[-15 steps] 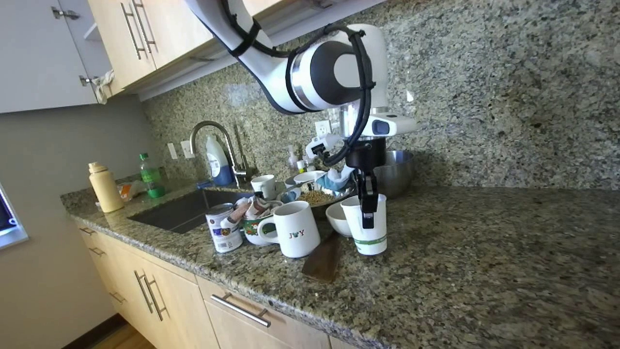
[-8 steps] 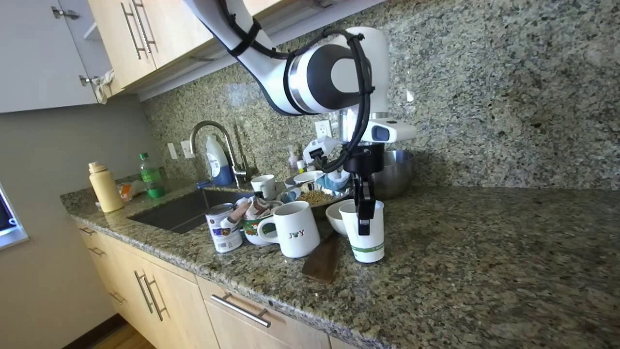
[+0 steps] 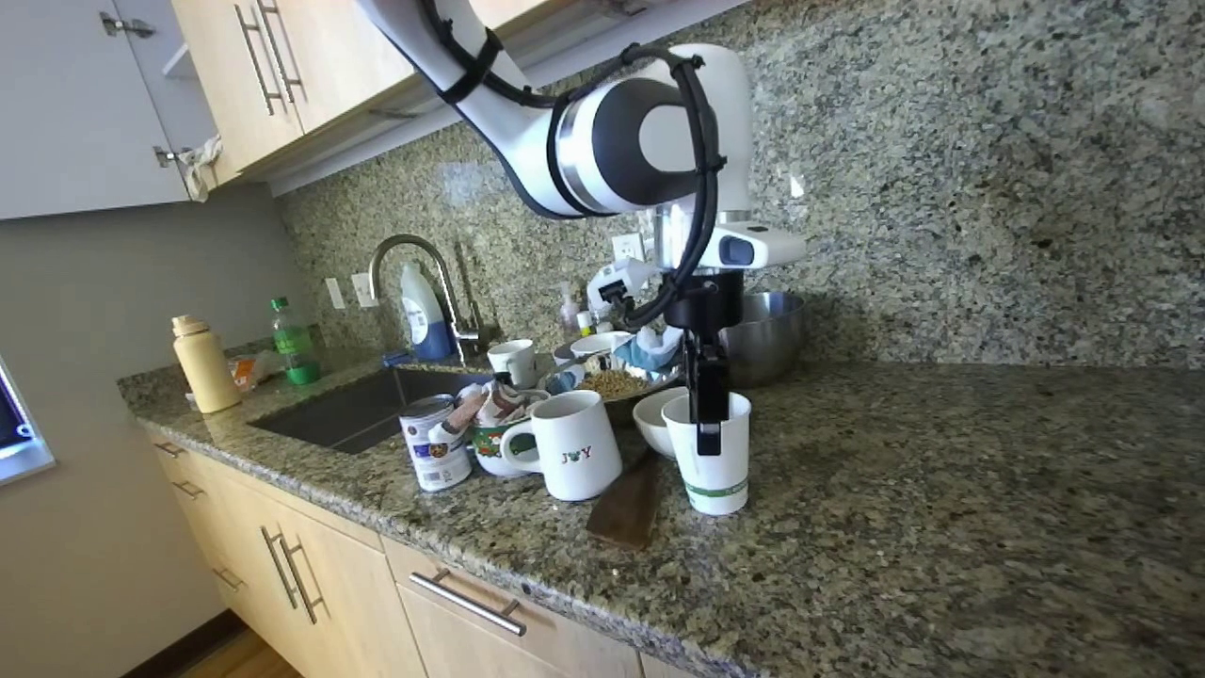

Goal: Pour some contents of the cup into the silver bowl

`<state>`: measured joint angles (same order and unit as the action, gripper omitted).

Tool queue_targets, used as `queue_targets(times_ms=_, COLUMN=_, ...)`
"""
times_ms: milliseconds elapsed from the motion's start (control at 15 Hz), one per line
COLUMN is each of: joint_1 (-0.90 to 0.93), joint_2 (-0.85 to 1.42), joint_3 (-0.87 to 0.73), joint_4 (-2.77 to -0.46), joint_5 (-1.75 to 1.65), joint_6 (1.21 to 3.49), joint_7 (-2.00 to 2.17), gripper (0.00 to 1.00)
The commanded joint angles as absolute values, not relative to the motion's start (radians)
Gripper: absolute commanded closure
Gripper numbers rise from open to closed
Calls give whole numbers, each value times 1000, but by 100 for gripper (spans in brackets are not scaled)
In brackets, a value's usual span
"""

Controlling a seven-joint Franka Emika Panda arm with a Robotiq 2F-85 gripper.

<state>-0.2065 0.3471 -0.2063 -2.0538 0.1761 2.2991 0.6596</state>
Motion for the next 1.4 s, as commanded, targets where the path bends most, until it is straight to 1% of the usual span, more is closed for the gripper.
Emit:
queue_targets(times_ms=0, joint_1=-185, joint_2=289, joint_3=-225, joint_4=-2079, joint_5=157, joint_6=2275, joint_7=637, gripper=0)
queue_targets(times_ms=467, joint_1=-168, joint_2=194, joint_3=-234, joint_4=-2093, joint_5=48, joint_6=2220, joint_7=620, gripper=0)
queue_targets(times_ms=933, joint_1=-157, joint_2=39, joint_3=-202, joint_4=-2146, joint_5=-56, joint_6=2181, joint_7=311, gripper=0)
queue_targets(times_ms=1333, joint_1=-141, joint_2=-81, joint_3=-161, joint_4=-2239, joint_5=-40, joint_6=2203, joint_7=25, gripper=0)
